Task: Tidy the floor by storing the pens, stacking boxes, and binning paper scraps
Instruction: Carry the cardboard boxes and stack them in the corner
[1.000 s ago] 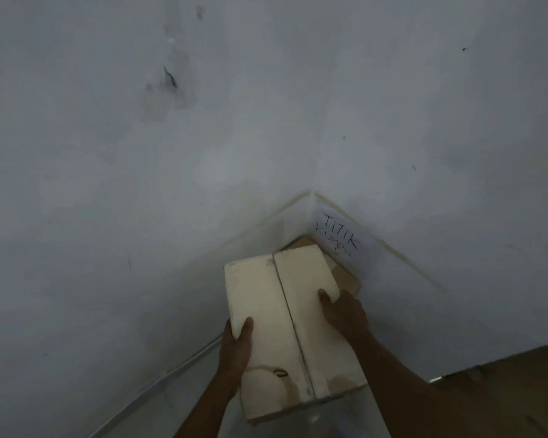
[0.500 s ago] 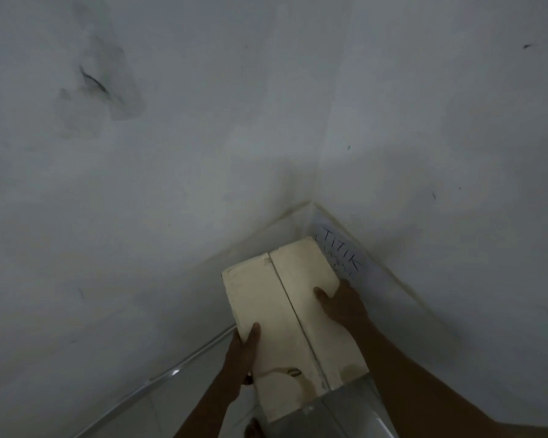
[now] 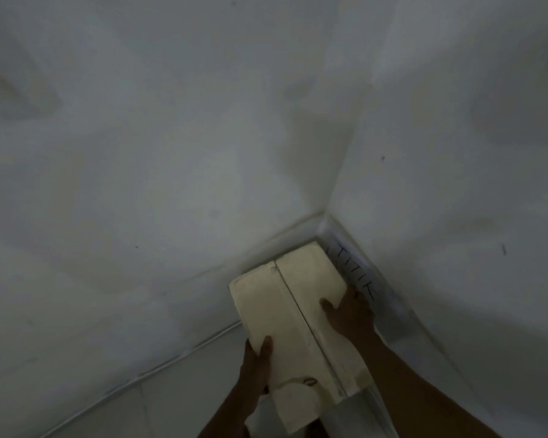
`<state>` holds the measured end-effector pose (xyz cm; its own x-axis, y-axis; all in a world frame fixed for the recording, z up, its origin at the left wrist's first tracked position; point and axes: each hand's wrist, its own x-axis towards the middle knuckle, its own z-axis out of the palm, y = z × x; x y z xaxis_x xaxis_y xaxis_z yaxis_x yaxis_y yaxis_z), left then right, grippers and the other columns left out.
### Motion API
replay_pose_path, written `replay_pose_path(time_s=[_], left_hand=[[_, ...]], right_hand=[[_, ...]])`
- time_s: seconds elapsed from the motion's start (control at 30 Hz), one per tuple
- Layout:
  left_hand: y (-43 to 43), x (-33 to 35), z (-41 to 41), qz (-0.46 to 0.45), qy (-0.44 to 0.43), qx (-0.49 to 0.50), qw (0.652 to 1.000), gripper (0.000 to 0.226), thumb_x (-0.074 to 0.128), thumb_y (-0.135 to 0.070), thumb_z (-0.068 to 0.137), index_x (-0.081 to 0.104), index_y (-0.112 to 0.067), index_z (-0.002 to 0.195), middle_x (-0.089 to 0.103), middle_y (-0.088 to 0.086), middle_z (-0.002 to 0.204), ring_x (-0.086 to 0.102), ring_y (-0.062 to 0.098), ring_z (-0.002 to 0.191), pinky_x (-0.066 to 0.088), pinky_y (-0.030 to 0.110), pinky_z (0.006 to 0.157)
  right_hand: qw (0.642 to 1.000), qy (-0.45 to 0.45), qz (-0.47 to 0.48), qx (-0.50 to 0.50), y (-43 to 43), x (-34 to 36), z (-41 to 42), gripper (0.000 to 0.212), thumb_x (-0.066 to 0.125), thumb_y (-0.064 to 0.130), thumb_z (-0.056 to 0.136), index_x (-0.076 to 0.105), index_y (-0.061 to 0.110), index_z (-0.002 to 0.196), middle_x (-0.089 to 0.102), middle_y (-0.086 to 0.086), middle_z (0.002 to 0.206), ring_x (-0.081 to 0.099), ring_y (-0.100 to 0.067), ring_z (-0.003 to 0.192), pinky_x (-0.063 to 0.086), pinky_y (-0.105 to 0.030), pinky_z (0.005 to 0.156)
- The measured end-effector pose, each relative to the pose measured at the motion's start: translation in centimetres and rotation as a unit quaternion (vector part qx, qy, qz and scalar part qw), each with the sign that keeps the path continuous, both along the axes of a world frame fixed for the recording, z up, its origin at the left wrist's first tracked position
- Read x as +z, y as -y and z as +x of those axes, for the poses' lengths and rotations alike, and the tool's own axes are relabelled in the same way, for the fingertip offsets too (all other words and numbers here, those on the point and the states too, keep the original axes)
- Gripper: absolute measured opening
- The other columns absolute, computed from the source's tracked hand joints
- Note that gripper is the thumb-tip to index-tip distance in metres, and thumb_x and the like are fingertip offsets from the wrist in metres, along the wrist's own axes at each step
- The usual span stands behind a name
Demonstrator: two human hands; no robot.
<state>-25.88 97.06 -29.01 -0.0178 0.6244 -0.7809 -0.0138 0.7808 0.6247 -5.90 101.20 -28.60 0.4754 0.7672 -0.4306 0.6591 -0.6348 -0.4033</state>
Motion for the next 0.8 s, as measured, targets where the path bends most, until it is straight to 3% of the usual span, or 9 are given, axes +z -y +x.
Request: replay_pose_path(time_s=[0.37,0.53,0.67,0.8], left_hand=[[-2.5,-3.3,3.2,-0.044,0.016,0.005,0.999,0.047,0.046,-0.047,0.094,0.034,-0.029,0.136,0.054,0.006,0.128,0.056,0.032,0.111,0.051,0.055,0.088],[-3.2,-4.2,3.8,-0.028,0.006,-0.004,1.0,0.046,0.045,-0.047,0.095,0.032,-0.032,0.137,0.051,0.006,0.134,0.054,0.03,0.112,0.051,0.051,0.089],[-3.3,-4.5,5.0,-0.047,0.03,0.011,0.998,0.052,0.042,-0.045,0.097,0.025,-0.029,0.143,0.046,0.007,0.139,0.05,0.034,0.121,0.045,0.061,0.095],[-4.0,-4.9,5.6,-0.053,0.025,-0.006,0.998,0.052,0.041,-0.041,0.098,0.024,-0.021,0.143,0.042,0.01,0.141,0.047,0.035,0.124,0.042,0.059,0.097]], right_hand=[[0.996,0.018,0.001,0.092,-2.5,-3.9,2.2,0.101,0.06,0.051,0.086,0.002,0.002,0.151,0.011,-0.02,0.156,0.013,-0.037,0.144,0.016,-0.045,0.117],[0.995,-0.002,-0.02,0.099,-2.2,-4.9,3.1,0.102,0.062,0.051,0.085,0.0,0.004,0.151,0.005,-0.019,0.158,0.008,-0.035,0.146,0.014,-0.043,0.118],[0.991,0.013,-0.016,0.134,-2.1,-5.4,3.9,0.102,0.06,0.053,0.085,0.001,0.007,0.153,-0.007,-0.017,0.16,-0.003,-0.031,0.148,0.008,-0.041,0.12],[0.987,0.015,-0.029,0.16,-2.2,-5.7,4.2,0.097,0.057,0.055,0.087,0.002,0.008,0.153,-0.008,-0.013,0.16,-0.006,-0.029,0.148,0.006,-0.041,0.12]])
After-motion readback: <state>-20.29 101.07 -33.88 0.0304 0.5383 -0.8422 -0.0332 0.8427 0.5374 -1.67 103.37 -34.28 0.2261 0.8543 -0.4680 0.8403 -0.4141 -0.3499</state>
